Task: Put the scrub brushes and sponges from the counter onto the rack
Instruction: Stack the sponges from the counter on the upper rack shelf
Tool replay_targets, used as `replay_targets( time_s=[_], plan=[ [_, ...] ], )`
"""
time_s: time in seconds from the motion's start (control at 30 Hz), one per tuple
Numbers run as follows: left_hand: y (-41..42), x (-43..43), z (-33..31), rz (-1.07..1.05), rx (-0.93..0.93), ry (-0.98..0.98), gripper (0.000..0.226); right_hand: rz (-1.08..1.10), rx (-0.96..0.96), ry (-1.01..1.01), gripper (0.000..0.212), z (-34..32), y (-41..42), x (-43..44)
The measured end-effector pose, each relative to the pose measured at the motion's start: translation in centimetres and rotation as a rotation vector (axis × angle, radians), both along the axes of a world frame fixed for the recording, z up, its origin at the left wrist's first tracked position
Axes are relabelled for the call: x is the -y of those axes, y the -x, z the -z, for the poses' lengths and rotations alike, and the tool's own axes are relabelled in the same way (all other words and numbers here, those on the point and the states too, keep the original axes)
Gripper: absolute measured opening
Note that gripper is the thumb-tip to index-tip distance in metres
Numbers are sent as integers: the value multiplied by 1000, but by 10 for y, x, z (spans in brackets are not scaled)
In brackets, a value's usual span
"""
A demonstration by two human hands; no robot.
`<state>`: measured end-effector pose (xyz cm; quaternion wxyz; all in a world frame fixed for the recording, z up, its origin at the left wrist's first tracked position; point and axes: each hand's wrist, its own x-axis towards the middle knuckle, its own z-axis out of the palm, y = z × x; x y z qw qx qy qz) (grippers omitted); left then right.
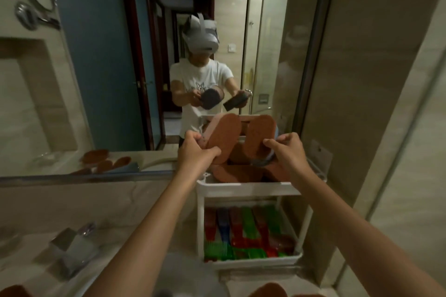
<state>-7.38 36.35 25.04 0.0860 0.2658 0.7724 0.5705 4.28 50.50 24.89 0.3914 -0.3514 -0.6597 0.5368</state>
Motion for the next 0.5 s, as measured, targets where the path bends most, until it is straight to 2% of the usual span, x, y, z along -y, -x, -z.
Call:
replay_targets(
  time_s=[0.07,0.13,0.2,0.37,0.5],
  plan=[
    [10,-12,-1,3,58,-39,42,-6,29,58,21,0,10,-10],
    [20,-25,2,-2,53,-10,45,-26,91,86,38,0,18,-15],
    [29,-38,5,-18,48,53,46,-36,122,86,44,4,29,-22],
    [42,-58,8,31,236,154,67,-111,203,111,38,10,51,-31],
    [54,-59,18,26,111,286,31,-96,262,122,36,16,59,-37]
  ],
)
